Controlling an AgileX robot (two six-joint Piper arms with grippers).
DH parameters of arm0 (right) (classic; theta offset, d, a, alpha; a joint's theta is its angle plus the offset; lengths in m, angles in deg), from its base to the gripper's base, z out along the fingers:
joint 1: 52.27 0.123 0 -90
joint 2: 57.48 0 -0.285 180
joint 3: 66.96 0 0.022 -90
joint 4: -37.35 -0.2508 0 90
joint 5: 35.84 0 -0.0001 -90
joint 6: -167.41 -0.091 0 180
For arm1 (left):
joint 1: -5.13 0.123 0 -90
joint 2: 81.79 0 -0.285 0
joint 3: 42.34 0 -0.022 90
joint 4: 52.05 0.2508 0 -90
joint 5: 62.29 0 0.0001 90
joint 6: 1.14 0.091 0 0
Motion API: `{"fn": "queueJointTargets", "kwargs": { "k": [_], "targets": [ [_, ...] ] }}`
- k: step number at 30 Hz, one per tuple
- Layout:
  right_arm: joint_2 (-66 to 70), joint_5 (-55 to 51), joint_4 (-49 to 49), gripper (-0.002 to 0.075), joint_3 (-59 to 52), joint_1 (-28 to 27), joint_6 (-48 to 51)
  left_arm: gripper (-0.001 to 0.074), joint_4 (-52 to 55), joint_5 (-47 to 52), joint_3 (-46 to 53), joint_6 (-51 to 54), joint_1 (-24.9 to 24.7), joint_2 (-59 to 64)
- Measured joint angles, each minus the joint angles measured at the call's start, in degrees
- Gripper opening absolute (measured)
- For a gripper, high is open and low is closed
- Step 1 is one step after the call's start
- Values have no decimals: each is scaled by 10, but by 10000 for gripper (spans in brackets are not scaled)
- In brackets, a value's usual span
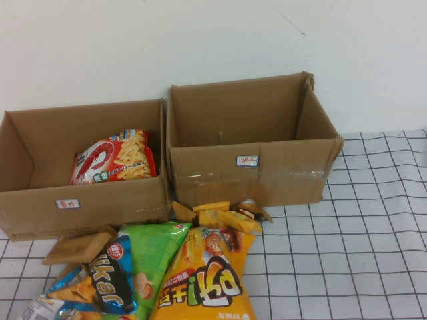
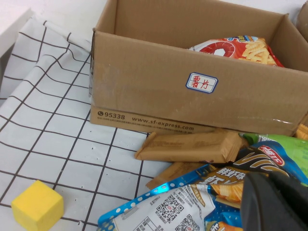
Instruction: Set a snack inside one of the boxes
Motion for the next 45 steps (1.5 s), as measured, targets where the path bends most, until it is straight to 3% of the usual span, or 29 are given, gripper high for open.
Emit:
{"fn": "queueJointTargets", "kwargs": {
  "k": [8,12,45],
  "targets": [
    [-77,-22,12,3,-73,-120,-12,-1,0,0,0,0,0,0],
    [-77,-52,23,3,-74,-150,-22,-1,0,0,0,0,0,0],
    [-77,-56,26,1,-73,-151,-36,-1,0,0,0,0,0,0]
  ]
}}
